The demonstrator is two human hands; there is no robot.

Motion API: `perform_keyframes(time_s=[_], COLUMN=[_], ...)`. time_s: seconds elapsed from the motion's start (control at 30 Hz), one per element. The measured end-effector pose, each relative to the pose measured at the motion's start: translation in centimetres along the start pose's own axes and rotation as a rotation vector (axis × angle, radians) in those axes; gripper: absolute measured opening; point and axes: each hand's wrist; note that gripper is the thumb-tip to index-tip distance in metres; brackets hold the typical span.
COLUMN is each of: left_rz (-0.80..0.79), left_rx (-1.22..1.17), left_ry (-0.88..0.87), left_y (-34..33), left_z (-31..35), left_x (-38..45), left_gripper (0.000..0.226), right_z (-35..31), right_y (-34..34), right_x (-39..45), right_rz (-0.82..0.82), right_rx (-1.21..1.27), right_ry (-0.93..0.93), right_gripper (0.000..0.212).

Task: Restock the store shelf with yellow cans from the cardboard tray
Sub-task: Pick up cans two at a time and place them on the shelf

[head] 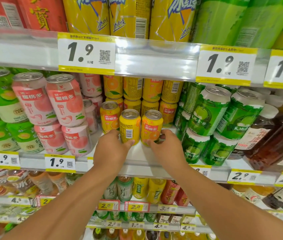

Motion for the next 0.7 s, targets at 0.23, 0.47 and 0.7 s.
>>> perform_keyframes(time_s=[0.23, 0.47, 0.7], left_rz=[0.027, 0.02, 0.013], left_rx=[-0.002, 0.015, 0.068], left_ry=[0.014, 0.022, -0.014], left_y=[-1.0, -1.9, -1.9], left_z=[0.3, 0.5, 0.3], left_x=[0.8, 2.7, 3.3], left_gripper=[0.031, 0.031, 0.035], right_z=[1.0, 0.8, 0.4], right_y=[-1.4, -1.7, -1.6], right_x=[1.3, 3.1, 3.2], right_rz=[0.044, 0.033, 0.008], right_rx=[-0.023, -0.057, -0.081], right_ry=[0.011, -0.003, -0.008], right_gripper=[0.026, 0.02, 0.031])
Point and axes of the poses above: each hand's wrist, its own x-axis towards the middle knuckle, its own y-axis out of the back of the hand, z = x × y, and after that the axes turned 15 degrees about y, right-handed
